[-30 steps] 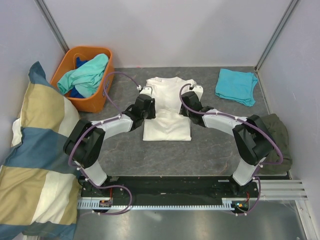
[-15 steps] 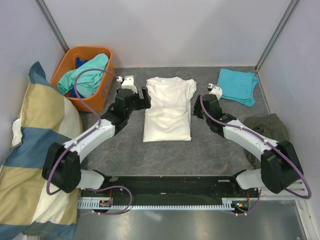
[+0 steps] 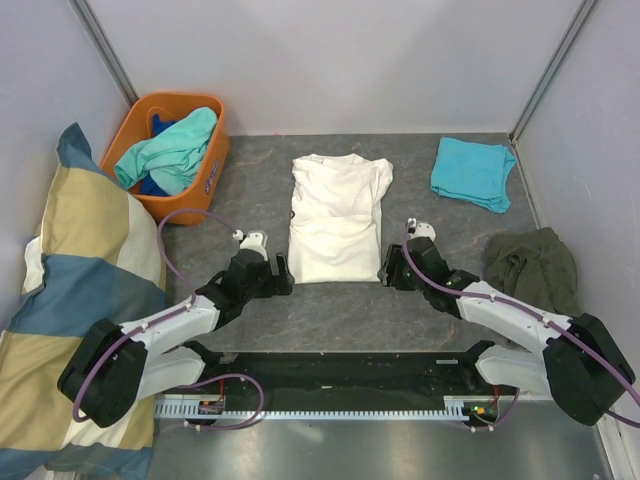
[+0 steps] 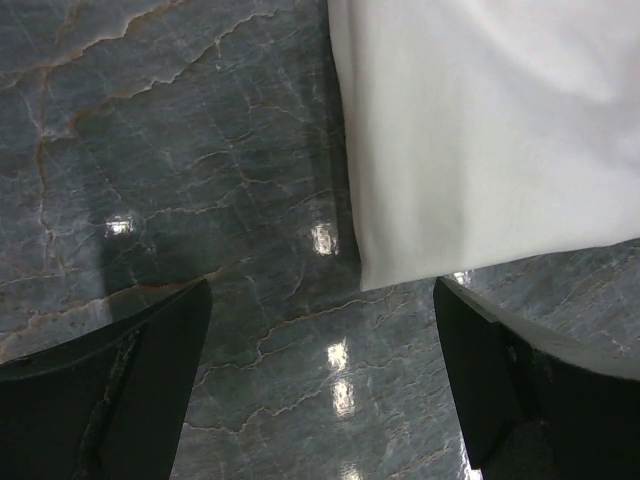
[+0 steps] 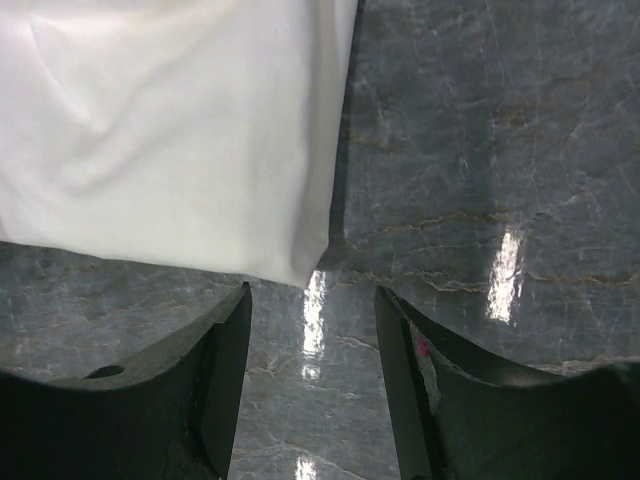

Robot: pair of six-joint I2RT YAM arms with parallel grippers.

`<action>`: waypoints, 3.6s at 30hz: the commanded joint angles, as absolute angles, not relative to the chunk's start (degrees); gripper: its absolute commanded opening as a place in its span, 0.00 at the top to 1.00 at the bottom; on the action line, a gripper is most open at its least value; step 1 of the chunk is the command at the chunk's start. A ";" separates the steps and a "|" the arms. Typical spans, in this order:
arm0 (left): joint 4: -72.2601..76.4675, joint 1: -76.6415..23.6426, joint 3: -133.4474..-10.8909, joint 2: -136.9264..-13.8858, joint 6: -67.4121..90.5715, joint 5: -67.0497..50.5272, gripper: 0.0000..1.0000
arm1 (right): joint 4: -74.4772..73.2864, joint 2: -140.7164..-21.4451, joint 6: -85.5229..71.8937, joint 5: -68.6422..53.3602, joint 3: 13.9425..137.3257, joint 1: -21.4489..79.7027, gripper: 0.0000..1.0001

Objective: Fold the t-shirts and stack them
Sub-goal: Fold the tshirt

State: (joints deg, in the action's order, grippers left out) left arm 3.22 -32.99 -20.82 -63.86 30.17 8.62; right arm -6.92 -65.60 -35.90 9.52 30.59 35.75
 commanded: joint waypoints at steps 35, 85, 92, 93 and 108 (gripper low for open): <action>19.77 -33.84 -20.04 -73.92 33.49 0.62 0.86 | 11.25 -79.19 -35.68 4.05 28.21 36.21 0.91; -12.14 -48.08 -31.46 -48.51 32.44 20.48 0.98 | -28.74 -56.69 -46.68 47.20 43.50 61.10 1.00; -8.01 -44.03 -36.20 -54.57 27.34 16.53 0.98 | -22.16 -58.71 -39.30 43.25 45.96 54.32 1.00; -7.65 -43.60 -36.91 -55.45 26.90 16.26 0.98 | -21.54 -59.93 -38.42 42.72 46.66 53.36 1.00; -3.43 -34.28 -50.88 -66.87 19.51 10.20 0.98 | -12.13 -74.51 -27.69 34.20 59.14 43.61 1.00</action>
State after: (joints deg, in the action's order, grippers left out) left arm -7.64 -36.95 -46.96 -64.60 24.05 12.56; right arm -17.02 -71.05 -31.88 37.08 54.70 46.41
